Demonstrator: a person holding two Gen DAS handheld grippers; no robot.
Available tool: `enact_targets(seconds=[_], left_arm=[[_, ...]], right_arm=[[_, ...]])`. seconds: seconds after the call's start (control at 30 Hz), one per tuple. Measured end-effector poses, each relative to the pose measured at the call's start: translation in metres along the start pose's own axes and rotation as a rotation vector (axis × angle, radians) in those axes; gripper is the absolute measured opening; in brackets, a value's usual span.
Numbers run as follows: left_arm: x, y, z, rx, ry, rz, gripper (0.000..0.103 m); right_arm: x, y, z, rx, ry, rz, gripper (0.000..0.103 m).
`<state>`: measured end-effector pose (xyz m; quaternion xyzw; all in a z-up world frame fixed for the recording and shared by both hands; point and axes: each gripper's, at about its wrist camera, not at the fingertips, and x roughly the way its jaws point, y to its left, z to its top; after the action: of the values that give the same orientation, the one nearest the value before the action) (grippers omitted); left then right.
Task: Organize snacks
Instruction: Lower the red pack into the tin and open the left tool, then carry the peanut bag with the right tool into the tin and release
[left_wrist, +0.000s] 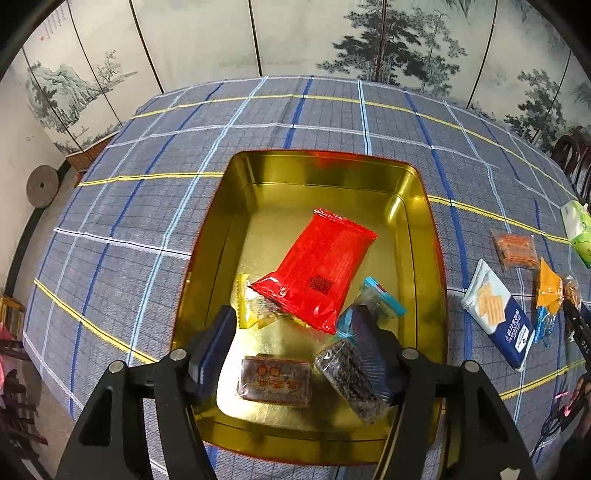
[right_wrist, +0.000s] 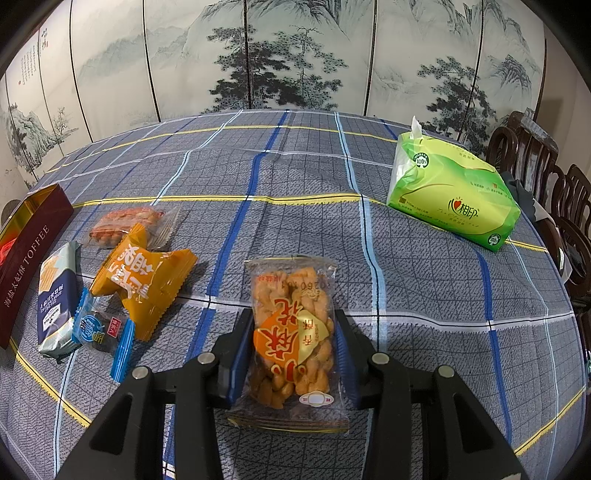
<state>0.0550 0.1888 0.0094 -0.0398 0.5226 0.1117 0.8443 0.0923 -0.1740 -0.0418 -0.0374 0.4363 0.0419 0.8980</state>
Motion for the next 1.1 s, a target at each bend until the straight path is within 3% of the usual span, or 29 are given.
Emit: enact_targets(seconds=[0.37, 0.6, 0.77, 0.9, 1.1], left_arm=[[-0.014, 0.011, -0.012, -0.056, -0.014, -0.056, 0.070], [-0.018, 0.019, -0.018, -0.048, -0.036, -0.019, 0.072], [-0.020, 0.033, -0.025, -0.068, -0.041, -0.021, 0.080], [-0.020, 0.042, -0.030, -0.100, -0.029, -0.047, 0.082], [-0.027, 0.048, -0.037, -0.101, -0.036, -0.049, 0.084]], right_arm=[[-0.002, 0.001, 0.001, 0.021, 0.005, -0.025, 0.041], [-0.008, 0.007, 0.002, 0.017, 0.020, -0.067, 0.041], [-0.032, 0.017, 0.009, 0.045, -0.034, -0.076, 0.040], [-0.053, 0.036, 0.026, 0.037, -0.083, -0.023, 0.040], [-0.063, 0.104, 0.044, -0.043, -0.063, 0.163, 0.041]])
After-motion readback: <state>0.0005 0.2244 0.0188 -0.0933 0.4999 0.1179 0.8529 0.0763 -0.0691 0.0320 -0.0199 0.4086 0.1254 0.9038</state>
